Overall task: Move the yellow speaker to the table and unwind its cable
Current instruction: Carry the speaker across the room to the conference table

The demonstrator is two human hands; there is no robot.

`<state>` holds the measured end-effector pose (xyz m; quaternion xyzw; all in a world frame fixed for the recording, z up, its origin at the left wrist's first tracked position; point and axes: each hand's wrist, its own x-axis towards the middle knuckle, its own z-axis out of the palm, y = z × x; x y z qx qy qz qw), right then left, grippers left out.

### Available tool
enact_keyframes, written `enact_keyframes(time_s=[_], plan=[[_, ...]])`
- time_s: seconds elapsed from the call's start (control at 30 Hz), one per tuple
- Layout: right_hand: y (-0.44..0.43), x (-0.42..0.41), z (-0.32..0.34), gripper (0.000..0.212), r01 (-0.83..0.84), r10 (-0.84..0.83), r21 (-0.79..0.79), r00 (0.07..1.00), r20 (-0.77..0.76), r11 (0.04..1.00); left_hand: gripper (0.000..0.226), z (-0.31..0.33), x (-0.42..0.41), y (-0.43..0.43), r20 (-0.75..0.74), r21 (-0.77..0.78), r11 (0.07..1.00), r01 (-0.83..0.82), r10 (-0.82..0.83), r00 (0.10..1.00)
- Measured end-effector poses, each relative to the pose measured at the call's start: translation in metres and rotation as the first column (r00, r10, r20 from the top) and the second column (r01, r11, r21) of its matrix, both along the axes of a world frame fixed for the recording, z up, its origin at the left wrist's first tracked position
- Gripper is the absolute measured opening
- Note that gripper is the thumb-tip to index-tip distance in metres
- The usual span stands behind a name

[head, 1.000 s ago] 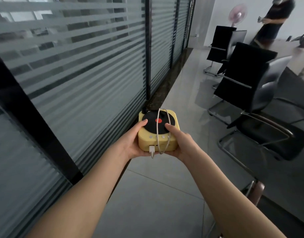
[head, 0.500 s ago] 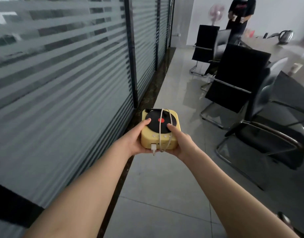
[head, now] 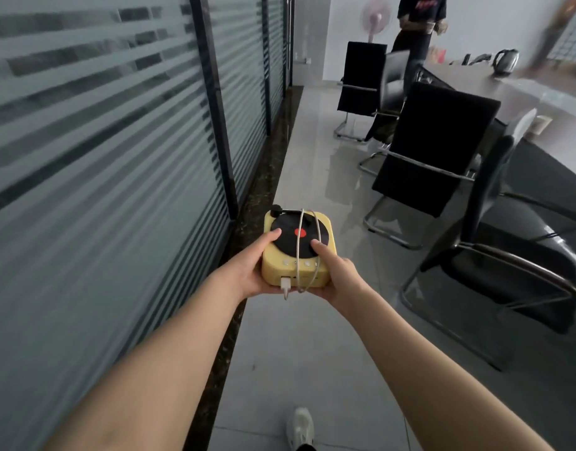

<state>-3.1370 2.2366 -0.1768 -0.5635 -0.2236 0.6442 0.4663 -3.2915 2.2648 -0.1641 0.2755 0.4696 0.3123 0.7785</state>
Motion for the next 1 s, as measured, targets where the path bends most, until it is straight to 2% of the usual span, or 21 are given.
enact_keyframes(time_s=[0.27, 0.5, 0.67, 0.83, 1.0], plan=[[0.128, 0.041, 0.003, 0.055, 0.015, -0.015, 0.022, 1.0, -0.004, 1.0, 0.042, -0.002, 0.038, 0.131, 0.041, 0.037, 0.999, 0.024, -0.025, 0.999], [0.226, 0.07, 0.013, 0.03, -0.014, 0.013, 0.018, 0.999, 0.035, 1.0, 0.046, -0.004, 0.066, 0.229, 0.085, 0.027, 0.999, 0.026, -0.028, 0.996], [0.288, 0.078, 0.008, 0.038, -0.015, 0.015, -0.017, 1.0, 0.023, 1.0, 0.046, -0.013, 0.076, 0.292, 0.081, -0.002, 1.0, 0.008, -0.007, 0.997], [0.365, 0.082, 0.006, 0.031, 0.005, -0.004, -0.033, 1.0, 0.028, 0.999, 0.047, -0.019, 0.08, 0.372, 0.08, -0.024, 1.0, 0.013, -0.011, 0.997], [0.457, 0.08, 0.008, 0.046, 0.041, -0.04, -0.025, 0.999, 0.025, 0.999, 0.049, -0.019, 0.079, 0.469, 0.087, -0.007, 0.999, 0.045, -0.044, 0.995]])
